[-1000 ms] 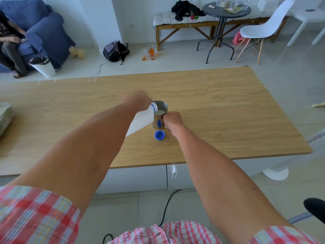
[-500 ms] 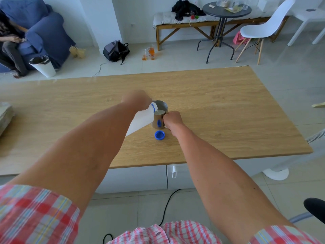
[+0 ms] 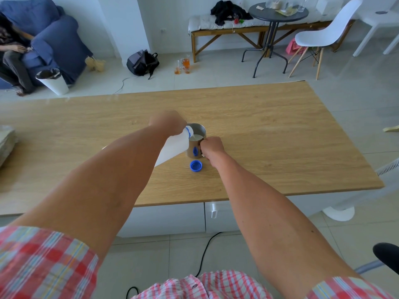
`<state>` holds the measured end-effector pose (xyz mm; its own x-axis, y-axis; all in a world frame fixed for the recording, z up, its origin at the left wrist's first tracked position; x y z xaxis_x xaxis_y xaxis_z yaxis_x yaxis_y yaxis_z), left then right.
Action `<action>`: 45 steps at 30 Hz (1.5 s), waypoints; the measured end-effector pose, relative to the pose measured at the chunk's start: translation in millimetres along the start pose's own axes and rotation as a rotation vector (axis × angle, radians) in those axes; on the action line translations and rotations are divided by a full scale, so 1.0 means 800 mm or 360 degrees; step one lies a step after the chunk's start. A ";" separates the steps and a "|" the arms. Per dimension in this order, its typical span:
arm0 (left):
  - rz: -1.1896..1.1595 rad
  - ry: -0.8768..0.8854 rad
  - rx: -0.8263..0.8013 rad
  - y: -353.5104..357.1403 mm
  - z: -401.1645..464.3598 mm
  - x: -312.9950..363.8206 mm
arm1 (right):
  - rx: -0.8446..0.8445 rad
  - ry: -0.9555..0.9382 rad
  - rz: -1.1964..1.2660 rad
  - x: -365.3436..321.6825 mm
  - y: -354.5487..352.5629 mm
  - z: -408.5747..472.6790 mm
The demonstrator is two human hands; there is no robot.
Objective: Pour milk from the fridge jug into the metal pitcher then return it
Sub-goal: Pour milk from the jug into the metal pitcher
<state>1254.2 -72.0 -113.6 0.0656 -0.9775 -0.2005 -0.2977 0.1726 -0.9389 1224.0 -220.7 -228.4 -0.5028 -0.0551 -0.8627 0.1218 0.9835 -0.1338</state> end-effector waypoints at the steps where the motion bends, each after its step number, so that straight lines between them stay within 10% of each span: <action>1: 0.0001 0.0000 -0.0001 0.000 0.000 0.000 | -0.0001 -0.0002 0.0003 0.000 0.000 0.000; 45: -0.0260 -0.0053 0.0016 0.010 -0.011 -0.014 | -0.0004 -0.0031 -0.0009 0.002 -0.001 0.003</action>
<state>1242.5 -60.8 -116.6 0.1437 -0.9881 -0.0541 -0.2707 0.0133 -0.9626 1225.1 -222.0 -230.7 -0.4868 -0.0639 -0.8712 0.1167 0.9836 -0.1374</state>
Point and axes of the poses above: each hand's wrist, its own z-axis towards the middle knuckle, its own y-axis out of the palm, x = y × z, the point moved 5 cm from there along z, towards the middle knuckle, and after that the axes turned 12 degrees about z, right-handed, at the moved point
